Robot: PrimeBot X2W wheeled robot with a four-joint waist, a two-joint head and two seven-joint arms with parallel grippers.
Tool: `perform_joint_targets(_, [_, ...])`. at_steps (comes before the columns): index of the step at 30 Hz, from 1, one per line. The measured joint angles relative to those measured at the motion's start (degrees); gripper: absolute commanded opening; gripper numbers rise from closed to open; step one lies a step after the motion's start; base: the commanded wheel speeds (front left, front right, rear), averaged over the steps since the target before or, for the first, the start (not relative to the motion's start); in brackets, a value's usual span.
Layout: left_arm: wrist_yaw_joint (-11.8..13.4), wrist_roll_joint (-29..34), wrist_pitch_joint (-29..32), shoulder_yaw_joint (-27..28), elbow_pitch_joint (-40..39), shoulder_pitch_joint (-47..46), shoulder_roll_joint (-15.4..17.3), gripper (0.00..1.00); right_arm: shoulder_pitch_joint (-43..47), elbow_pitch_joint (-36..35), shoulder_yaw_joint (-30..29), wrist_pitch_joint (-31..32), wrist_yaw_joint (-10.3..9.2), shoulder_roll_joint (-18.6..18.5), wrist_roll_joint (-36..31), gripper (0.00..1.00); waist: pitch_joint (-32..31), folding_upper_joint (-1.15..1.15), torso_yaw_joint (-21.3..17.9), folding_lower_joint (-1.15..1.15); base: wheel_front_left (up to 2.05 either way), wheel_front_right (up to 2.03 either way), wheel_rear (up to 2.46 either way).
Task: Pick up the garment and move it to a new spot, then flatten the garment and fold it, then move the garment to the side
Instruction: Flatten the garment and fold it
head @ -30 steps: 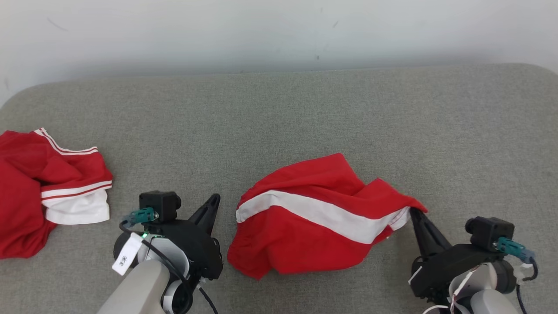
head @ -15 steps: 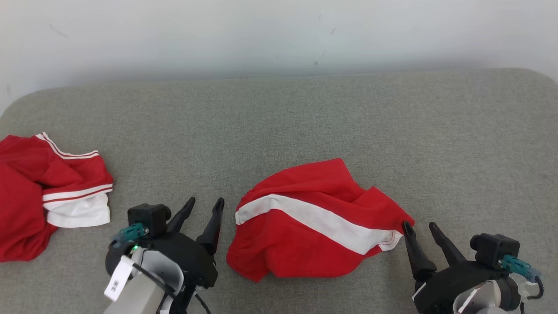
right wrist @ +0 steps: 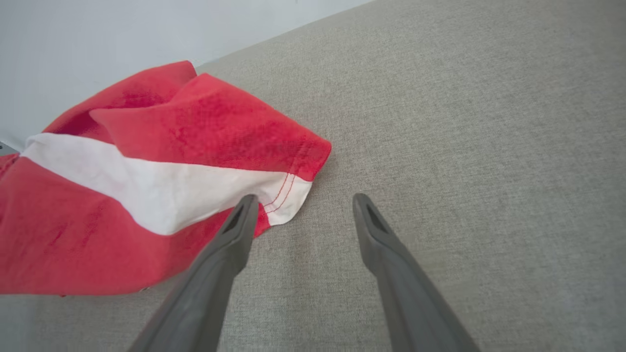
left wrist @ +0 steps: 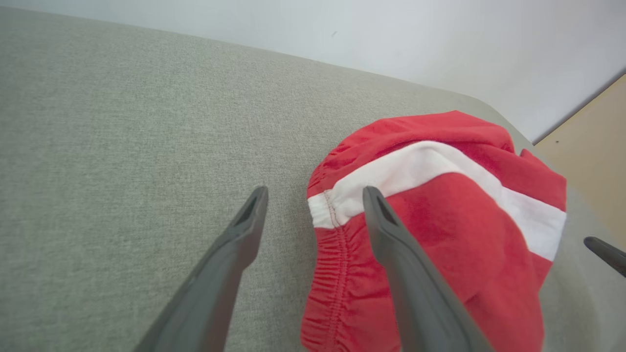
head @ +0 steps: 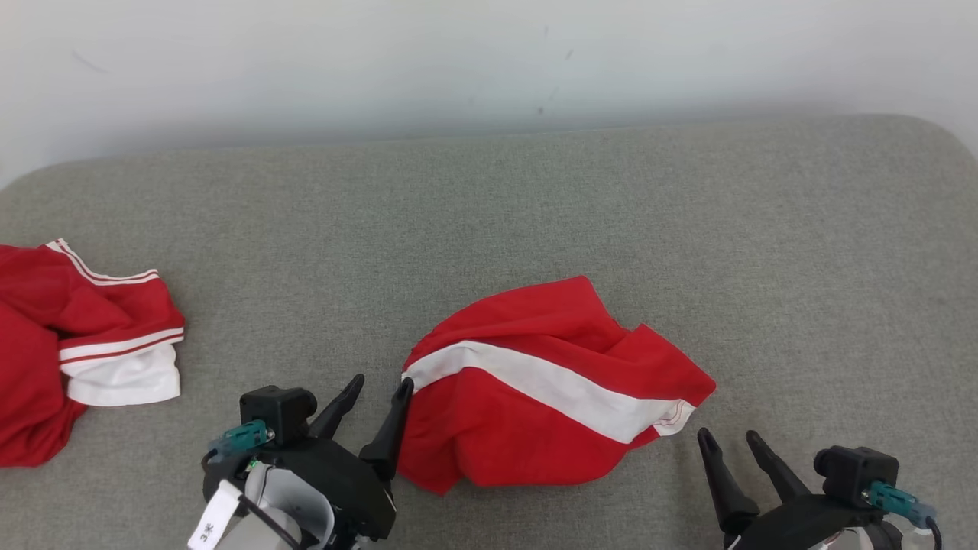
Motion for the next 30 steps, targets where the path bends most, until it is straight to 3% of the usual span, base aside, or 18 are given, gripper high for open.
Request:
perform_joint_targets(13, [-2.0, -1.2, 5.0, -0.7, 5.0, -4.3, -2.5, 1.0, -6.0, 5.5, 2.0, 2.2, -0.6, 1.0, -0.4, 1.0, 2.2, 0.0, -1.3, 0.0, 0.0, 0.0, 0.0])
perform_joint_targets(21, [-1.4, -1.0, 7.4, -1.5, 9.4, -6.4, -3.2, 1.0, -8.6, 8.8, 3.5, 2.7, -0.82, 2.1, -0.4, 1.0, 2.8, 0.0, -1.8, 0.0, 0.0, 0.0, 0.0])
perform_joint_targets(22, [-1.4, -1.0, 7.4, -1.5, 9.9, -6.5, -3.3, 1.0, -8.9, 9.3, 3.6, 2.6, -0.82, 2.2, -0.4, 0.97, 2.9, 0.0, -1.8, 0.0, 0.0, 0.0, 0.0])
perform_joint_targets(23, [-1.4, -1.0, 7.4, -1.5, 9.9, -6.5, -3.3, 1.0, -8.9, 9.3, 3.6, 2.6, -0.82, 2.2, -0.4, 0.5, 2.9, 0.0, -1.8, 0.0, 0.0, 0.0, 0.0])
perform_joint_targets(24, [-1.4, -1.0, 7.5, -1.5, 10.2, -6.5, -3.3, 0.76, -9.2, 9.5, 3.6, 2.6, -0.82, 2.3, -0.4, 0.32, 2.9, 0.0, -1.8, 0.0, 0.0, 0.0, 0.0])
perform_joint_targets(25, [-1.4, -1.0, 7.8, -1.5, 10.4, -6.5, -3.4, 0.28, -9.4, 9.6, 3.6, 2.5, -0.82, 2.4, -0.4, 0.0, 2.9, 0.0, -1.8, 0.0, 0.0, 0.0, 0.0])
perform_joint_targets(26, [-1.4, -1.0, 7.9, -1.5, 10.7, -6.6, -3.4, 0.0, -9.4, 9.9, 3.6, 2.4, -0.82, 2.5, -0.4, 0.0, 2.9, 0.0, -1.8, 0.0, 0.0, 0.0, 0.0])
perform_joint_targets(30, [-1.6, -1.1, 8.0, -1.6, 11.5, -7.4, -4.0, 0.0, -9.5, 11.4, 3.8, 1.9, -0.81, 2.8, -0.4, 0.0, 2.7, 0.0, -1.2, 0.0, 0.0, 0.0, 0.0])
